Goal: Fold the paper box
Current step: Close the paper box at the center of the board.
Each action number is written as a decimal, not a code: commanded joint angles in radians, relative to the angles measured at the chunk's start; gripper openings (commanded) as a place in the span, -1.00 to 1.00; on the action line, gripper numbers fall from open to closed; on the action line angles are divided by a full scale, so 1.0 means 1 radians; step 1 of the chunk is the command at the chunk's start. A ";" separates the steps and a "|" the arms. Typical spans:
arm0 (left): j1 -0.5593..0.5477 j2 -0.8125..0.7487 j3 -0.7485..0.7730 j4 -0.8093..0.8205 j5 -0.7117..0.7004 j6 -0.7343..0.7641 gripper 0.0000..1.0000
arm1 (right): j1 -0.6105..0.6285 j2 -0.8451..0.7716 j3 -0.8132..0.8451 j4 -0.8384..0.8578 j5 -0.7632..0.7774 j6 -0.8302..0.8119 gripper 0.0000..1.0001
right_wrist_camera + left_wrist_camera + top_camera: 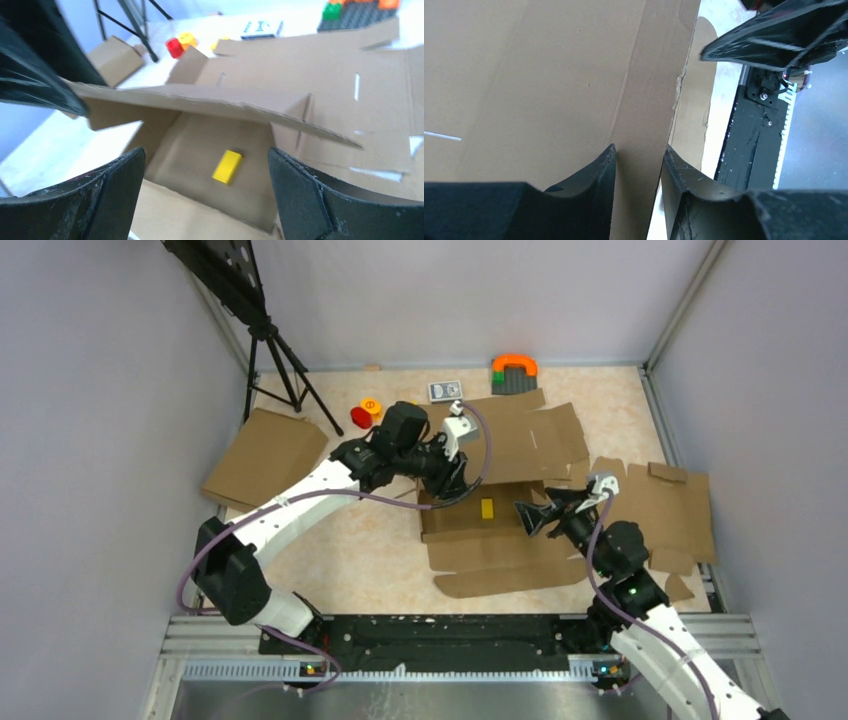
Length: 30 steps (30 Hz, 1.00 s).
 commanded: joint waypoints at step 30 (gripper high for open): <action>-0.085 0.097 -0.201 0.134 -0.027 -0.137 0.01 | 0.007 0.459 0.536 -0.503 0.326 0.081 0.52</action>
